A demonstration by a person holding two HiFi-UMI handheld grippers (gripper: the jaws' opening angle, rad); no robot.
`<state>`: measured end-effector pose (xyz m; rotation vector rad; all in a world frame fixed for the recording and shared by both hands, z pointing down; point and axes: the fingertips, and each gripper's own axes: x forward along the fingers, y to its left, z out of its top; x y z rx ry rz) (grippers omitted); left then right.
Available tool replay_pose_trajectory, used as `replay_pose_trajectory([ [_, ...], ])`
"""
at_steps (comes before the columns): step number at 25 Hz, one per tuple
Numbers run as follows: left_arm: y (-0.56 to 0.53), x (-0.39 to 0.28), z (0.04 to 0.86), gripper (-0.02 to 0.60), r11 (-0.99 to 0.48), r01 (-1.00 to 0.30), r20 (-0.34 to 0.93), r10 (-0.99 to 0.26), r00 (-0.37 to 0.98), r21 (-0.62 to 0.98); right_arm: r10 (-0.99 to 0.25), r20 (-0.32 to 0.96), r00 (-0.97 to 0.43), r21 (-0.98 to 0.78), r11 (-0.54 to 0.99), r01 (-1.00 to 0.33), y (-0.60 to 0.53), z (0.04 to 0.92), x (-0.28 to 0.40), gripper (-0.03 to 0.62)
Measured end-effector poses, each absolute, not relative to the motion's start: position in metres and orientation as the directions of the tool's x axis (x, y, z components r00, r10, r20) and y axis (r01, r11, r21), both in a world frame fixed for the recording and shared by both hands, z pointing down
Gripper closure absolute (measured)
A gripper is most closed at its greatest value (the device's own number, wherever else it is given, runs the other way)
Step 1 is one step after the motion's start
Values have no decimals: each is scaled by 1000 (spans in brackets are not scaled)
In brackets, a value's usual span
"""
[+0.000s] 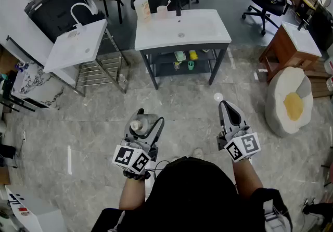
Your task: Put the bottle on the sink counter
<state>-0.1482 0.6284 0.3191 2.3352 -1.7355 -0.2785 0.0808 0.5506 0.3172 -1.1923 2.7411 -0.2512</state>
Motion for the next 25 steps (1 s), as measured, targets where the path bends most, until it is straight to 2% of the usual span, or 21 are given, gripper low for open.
replay_pose_trajectory([
  [11,620,-138,313,224,-314,-911,-10,-946,323,265,-753,-66,-655,-251,648,-719,540,324,90,565],
  [15,615,-137,309,224,-312,-913,-17,-947,320,263,-727,-84,-682,-294,672,-680,539,323,89,565],
  [25,587,-118,306,224,-290,-922,-17,-955,296,255,-724,-105,-681,-263,681,-684,519,325,113,562],
])
